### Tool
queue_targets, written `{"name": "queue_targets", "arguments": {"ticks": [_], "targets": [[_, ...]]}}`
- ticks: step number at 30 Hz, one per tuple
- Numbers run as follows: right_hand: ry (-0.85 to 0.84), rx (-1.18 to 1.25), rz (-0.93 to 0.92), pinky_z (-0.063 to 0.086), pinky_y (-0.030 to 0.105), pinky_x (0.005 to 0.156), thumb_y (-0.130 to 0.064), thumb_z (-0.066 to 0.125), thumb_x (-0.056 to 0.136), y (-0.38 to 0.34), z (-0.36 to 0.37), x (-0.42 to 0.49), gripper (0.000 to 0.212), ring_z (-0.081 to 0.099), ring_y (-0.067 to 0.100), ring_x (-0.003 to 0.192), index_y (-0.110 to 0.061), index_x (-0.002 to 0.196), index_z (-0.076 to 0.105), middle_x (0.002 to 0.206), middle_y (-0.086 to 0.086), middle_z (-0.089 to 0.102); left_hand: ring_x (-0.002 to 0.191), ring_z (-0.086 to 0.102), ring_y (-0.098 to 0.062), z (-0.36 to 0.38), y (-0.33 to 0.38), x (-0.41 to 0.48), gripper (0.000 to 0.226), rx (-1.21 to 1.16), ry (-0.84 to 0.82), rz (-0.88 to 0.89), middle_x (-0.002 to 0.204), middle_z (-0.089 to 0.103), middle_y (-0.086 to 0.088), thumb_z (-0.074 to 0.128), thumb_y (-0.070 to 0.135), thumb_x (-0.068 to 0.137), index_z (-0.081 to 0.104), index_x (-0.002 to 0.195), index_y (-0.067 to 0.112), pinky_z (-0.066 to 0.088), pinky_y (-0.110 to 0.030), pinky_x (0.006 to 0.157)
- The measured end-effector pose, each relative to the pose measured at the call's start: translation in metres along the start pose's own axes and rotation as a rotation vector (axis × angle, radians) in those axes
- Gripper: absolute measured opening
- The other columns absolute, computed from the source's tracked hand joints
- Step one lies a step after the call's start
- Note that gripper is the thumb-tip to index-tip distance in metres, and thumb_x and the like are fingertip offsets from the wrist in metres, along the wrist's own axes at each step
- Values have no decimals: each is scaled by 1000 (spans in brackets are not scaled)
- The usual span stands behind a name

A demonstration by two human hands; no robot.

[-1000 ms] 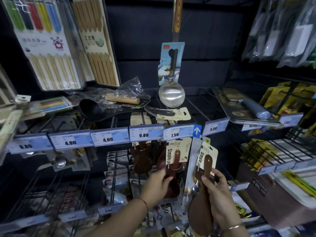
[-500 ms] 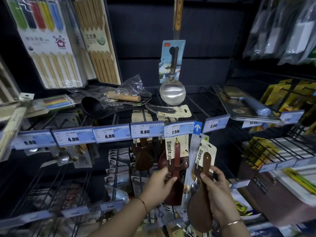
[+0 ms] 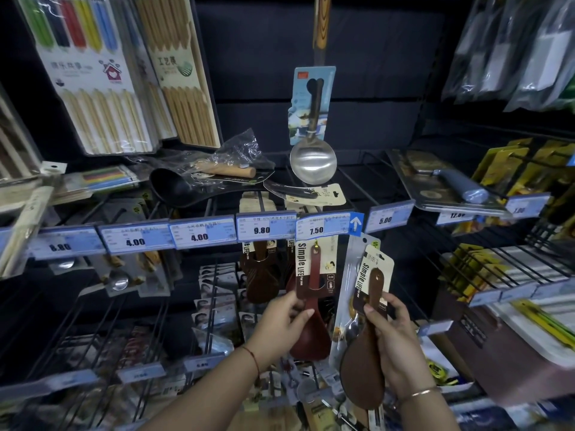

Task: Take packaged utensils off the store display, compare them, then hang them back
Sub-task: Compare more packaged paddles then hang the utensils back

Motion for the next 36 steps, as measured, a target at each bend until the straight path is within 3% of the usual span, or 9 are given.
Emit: {"name": "queue_targets", "arguments": {"ticks": [7, 15, 21, 28, 32, 36], "targets": [[-24, 1, 11, 58, 31, 62, -1, 63, 89, 0, 4, 1, 44, 69, 24, 79, -20, 126, 50, 116, 25, 68, 103, 63, -9, 16, 1, -1, 22, 11, -19, -32, 110, 69, 1, 58, 23, 92, 61, 113, 16, 54, -38, 93], [-12, 15, -9, 56, 24, 54, 2, 62, 88, -6, -1, 0, 47, 73, 15, 71, -14, 131, 48, 104, 18, 70, 104, 63, -14, 15, -9, 0, 23, -27, 12, -43, 109, 69, -3, 60, 18, 91, 61, 114, 14, 53, -42, 93], [-21, 21, -9, 58, 25, 58, 2, 61, 89, -8, 1, -2, 46, 73, 17, 74, -15, 130, 48, 109, 20, 69, 101, 63, -15, 16, -12, 8, 18, 18, -2, -74, 106, 68, -4, 59, 21, 92, 61, 108, 11, 53, -43, 92], [-18, 16, 0, 56, 25, 55, 0, 64, 86, -6, -1, -2, 47, 73, 16, 73, -16, 128, 50, 93, 10, 77, 105, 62, -5, 26, -16, 3, 19, -5, -36, -71, 110, 69, 8, 58, 21, 92, 61, 112, 23, 54, -33, 92], [-27, 22, 0, 56, 25, 54, -3, 67, 83, -6, -1, -3, 50, 73, 16, 73, -17, 127, 50, 94, 10, 77, 112, 60, -5, 21, -29, -8, 30, -56, -37, -152, 110, 66, 15, 57, 15, 93, 55, 115, 35, 43, -5, 84], [-23, 32, -7, 56, 24, 53, 0, 65, 85, -6, 0, -3, 47, 73, 15, 71, -17, 126, 51, 96, 14, 75, 112, 59, -4, 21, -35, -16, 33, 26, -75, -136, 116, 64, 16, 57, 18, 93, 55, 123, 33, 47, -20, 93]]}}
Point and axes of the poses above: each hand's wrist, its own x-axis towards the middle knuckle, its own z-axis out of the palm, y = z × x, the point moved 6 cm from there along x, towards the middle knuckle
